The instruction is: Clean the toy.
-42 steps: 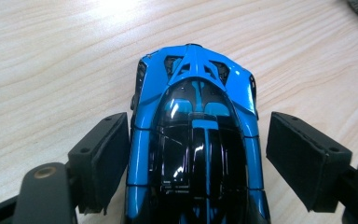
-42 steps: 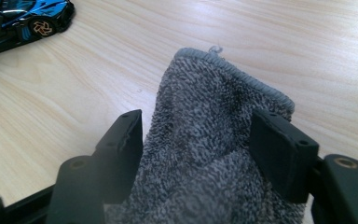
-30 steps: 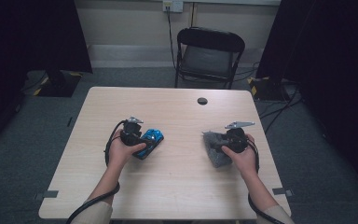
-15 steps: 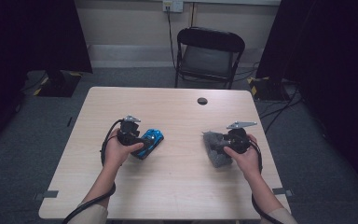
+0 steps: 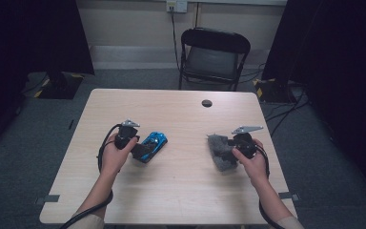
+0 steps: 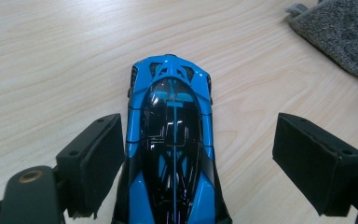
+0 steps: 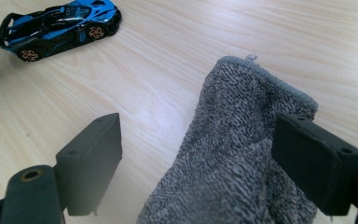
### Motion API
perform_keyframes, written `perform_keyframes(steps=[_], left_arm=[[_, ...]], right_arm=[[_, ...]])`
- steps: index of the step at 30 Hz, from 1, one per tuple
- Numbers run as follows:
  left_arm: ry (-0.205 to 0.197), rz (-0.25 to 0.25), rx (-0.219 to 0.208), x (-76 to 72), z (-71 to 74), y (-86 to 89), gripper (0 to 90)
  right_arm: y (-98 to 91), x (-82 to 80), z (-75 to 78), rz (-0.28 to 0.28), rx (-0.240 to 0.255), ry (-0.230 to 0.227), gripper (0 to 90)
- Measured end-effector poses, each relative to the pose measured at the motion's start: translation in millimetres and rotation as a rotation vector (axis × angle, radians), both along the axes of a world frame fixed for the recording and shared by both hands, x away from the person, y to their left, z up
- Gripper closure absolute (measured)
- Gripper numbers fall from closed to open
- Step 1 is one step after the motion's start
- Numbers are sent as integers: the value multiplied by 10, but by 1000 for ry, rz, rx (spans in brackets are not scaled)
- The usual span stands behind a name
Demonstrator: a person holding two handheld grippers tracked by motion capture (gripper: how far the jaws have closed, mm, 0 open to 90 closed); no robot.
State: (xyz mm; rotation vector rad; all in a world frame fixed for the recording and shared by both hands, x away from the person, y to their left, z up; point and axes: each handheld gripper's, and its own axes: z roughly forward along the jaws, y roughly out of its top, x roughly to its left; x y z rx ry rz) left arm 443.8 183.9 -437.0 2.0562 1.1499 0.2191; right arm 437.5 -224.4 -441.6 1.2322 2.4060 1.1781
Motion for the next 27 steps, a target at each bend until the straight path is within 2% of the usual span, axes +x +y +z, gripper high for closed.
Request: perform_keyframes(steps=[5,8,12,16,23,27], left_arm=[[-3,-17,8,-46,18,10,167],[-4,-23,13,-66,22,16,167],[-1,-22,-7,-87,16,35,169],[5,-34,3,-109,4,53,169],[-2,-26,-7,-169,22,108,169],[0,-38,-10,-228,12,138,166]], right_arm=[[-65,-22,20,0,18,1,163],[-104,-61,28,4,9,-2,163],[-161,-114,33,5,12,-8,163],[-244,-166,28,4,16,-3,163],[-384,-246,23,-6,11,-6,163],[-424,-286,32,-7,13,-5,163]])
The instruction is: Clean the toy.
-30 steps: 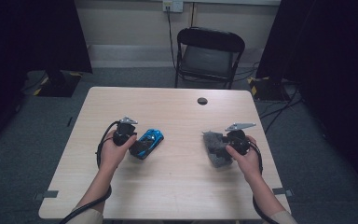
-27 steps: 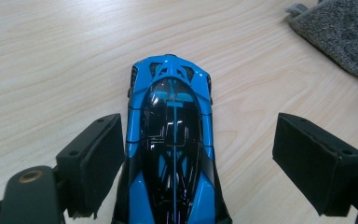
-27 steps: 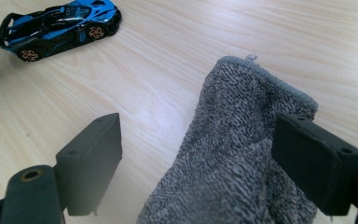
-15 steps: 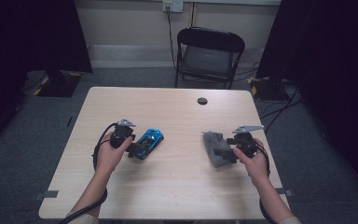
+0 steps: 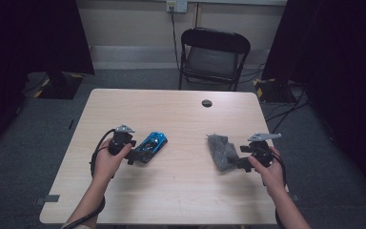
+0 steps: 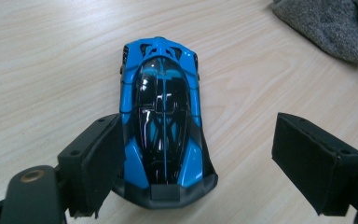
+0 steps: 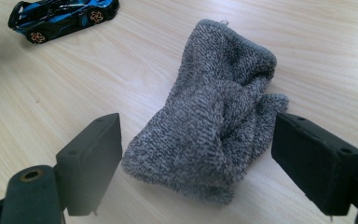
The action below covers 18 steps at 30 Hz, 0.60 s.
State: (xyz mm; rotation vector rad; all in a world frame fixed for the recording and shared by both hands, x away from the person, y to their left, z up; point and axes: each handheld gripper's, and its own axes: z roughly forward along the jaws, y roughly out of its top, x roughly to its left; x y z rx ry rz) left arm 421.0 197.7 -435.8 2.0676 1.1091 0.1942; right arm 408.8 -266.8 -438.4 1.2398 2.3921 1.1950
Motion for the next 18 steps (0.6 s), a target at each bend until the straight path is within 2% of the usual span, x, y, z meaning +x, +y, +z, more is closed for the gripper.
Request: perform_keyframes(steps=[6,18], left_arm=[[-7,-6,6,-71,-18,60,166],[-7,-5,-10,-187,-77,162,165]], right_arm=[[-23,-55,-22,6,-16,0,164],[-12,-151,-70,24,-17,8,163]])
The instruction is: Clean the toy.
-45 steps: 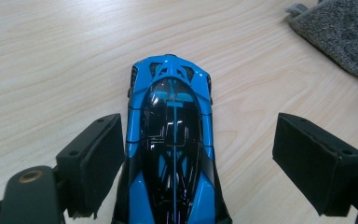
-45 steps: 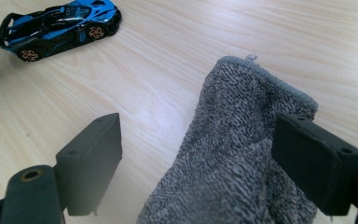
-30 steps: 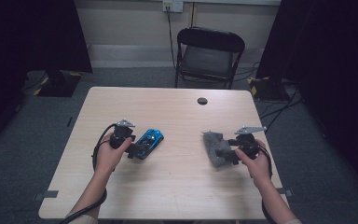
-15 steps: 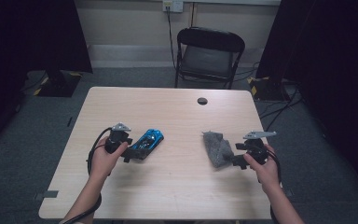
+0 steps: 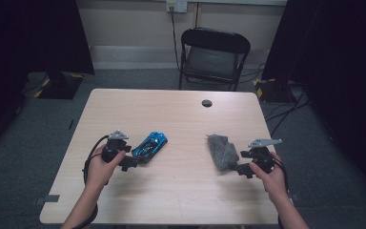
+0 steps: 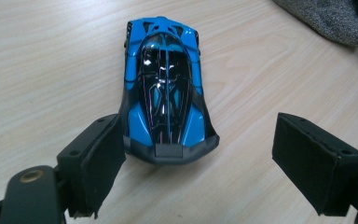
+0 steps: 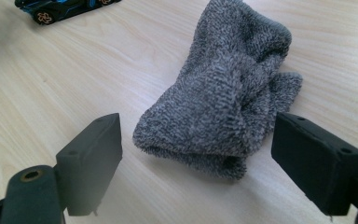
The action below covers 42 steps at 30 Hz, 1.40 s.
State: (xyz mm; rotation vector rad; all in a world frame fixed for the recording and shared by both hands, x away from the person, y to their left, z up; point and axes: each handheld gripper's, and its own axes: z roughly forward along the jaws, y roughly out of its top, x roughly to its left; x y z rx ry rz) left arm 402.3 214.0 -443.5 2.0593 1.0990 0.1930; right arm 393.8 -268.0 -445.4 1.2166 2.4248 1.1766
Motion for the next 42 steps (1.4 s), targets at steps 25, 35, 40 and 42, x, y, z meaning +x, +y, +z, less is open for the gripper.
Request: perform_keyframes(steps=[25,35,40,42], left_arm=[[-5,-16,-5,-263,-191,186,161],[-7,-29,12,-359,-283,287,161],[-7,-28,25,-401,-326,345,161],[-10,-31,29,-424,-340,370,161]], right_arm=[[-210,-235,-245,-9,-7,35,164],[-226,-322,-314,6,-40,30,163],[-235,-348,-340,10,-54,27,163],[-245,-355,-346,7,-55,27,163]])
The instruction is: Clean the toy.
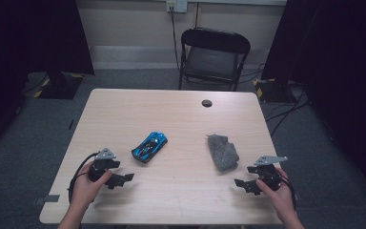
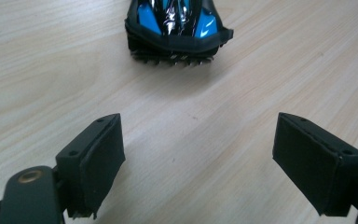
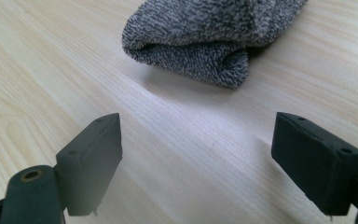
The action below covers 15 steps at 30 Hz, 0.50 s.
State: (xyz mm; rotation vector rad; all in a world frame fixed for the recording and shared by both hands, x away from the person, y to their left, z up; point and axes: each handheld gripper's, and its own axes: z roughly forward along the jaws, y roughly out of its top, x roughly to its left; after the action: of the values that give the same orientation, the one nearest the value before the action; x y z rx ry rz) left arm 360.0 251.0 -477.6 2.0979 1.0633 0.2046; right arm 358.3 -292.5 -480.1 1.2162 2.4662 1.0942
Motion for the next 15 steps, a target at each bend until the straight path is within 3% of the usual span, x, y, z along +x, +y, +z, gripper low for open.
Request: perform_keyframes(steps=[15], left_arm=[[-20,0,17,-149,-85,125,163]], right_arm=[[-49,-65,-95,-8,-15,3,163]])
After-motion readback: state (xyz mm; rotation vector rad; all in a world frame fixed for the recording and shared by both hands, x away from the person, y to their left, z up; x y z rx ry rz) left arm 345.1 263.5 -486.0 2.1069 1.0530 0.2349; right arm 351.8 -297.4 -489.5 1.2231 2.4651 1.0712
